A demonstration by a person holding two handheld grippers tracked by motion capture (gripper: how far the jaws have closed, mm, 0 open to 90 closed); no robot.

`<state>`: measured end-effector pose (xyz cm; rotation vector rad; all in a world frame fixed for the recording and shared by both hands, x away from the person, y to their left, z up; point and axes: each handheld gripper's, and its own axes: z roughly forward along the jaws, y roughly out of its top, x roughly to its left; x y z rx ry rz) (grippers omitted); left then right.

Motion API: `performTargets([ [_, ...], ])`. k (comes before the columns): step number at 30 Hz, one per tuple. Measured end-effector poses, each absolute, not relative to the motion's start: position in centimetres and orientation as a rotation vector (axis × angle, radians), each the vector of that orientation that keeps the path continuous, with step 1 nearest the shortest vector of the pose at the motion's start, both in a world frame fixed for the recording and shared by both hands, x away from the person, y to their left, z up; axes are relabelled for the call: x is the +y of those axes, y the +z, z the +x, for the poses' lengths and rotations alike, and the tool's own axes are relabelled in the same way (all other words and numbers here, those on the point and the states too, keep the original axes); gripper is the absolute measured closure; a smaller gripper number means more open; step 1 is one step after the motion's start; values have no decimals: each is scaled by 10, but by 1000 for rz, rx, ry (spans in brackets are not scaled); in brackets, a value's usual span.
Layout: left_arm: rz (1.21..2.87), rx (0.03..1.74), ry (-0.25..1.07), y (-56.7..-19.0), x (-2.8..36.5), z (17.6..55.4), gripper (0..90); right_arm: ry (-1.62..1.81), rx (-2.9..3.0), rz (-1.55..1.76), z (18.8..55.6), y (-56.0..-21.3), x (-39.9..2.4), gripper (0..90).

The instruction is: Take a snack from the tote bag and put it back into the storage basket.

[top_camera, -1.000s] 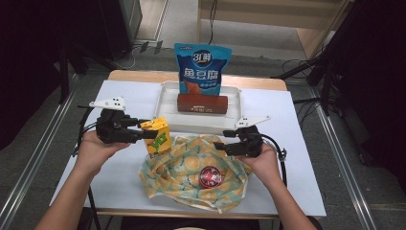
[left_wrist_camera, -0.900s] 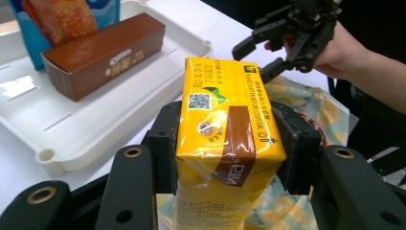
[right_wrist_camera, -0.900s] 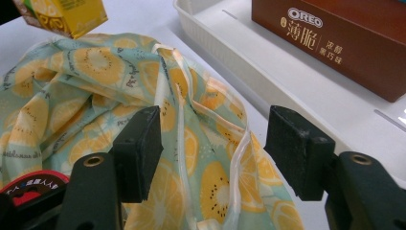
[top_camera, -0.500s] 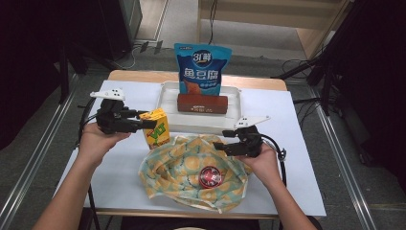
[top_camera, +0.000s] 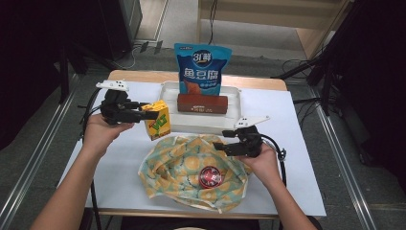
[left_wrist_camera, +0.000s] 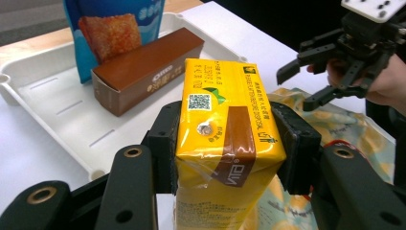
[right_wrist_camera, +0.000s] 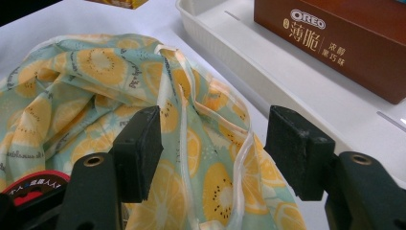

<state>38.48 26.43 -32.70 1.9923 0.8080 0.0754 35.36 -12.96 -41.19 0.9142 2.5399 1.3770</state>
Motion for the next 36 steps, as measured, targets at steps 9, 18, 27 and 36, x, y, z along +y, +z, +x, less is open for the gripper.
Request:
performTargets([
  [9, 1985, 824, 102, -327, 261, 401, 515, 1379, 2541, 916, 353, -412, -129, 382],
  [18, 1982, 846, 114, -330, 258, 416, 515, 1380, 2541, 917, 352, -411, -129, 382],
  [27, 1986, 858, 126, -333, 255, 429, 515, 1380, 2542, 916, 351, -411, -130, 382],
  [36, 1990, 862, 151, -341, 251, 441, 515, 1382, 2540, 922, 349, -411, -131, 382],
])
